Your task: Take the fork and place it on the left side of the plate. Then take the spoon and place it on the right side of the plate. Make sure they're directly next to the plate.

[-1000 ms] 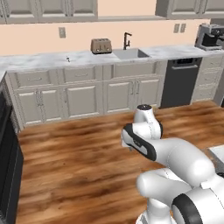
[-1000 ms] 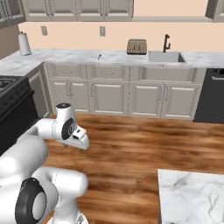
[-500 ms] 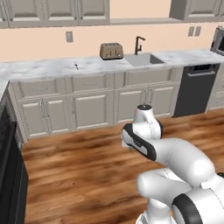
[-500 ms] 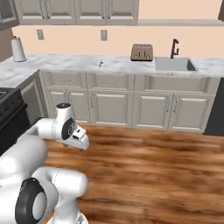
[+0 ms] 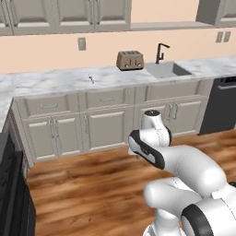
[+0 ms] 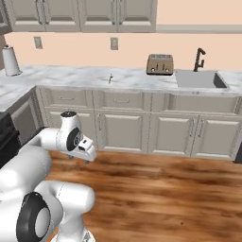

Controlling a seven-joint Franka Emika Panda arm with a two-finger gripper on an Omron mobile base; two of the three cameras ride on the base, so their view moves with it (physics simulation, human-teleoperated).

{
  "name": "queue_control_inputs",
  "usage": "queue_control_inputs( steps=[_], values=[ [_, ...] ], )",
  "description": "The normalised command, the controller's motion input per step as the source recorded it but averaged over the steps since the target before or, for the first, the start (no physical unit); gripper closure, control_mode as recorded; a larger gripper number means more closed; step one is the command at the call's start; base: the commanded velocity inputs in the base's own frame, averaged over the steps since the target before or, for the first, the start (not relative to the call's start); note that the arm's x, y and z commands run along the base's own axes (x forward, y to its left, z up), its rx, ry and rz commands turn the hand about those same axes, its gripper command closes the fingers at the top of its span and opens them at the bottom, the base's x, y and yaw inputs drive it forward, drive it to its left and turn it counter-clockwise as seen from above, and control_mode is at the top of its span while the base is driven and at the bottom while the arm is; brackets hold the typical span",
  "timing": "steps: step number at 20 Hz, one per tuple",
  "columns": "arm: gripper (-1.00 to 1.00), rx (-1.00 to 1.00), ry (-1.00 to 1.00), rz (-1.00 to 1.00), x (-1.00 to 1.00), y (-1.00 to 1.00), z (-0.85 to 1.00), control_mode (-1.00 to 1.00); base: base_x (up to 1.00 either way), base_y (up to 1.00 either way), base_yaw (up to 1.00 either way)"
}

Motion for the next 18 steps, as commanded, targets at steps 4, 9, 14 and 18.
queue_control_inputs(
  steps=[4,9,14,18],
  values=[
    [-1.00,0.00,0.00,0.00,0.00,0.00,0.00,1.00,0.82,0.50,0.00],
    [-1.00,0.00,0.00,0.00,0.00,0.00,0.00,1.00,0.77,0.48,0.00],
    [-1.00,0.00,0.00,0.00,0.00,0.00,0.00,1.00,0.81,0.32,0.00],
    [-1.00,0.00,0.00,0.00,0.00,0.00,0.00,1.00,0.83,0.11,0.00]
  ],
)
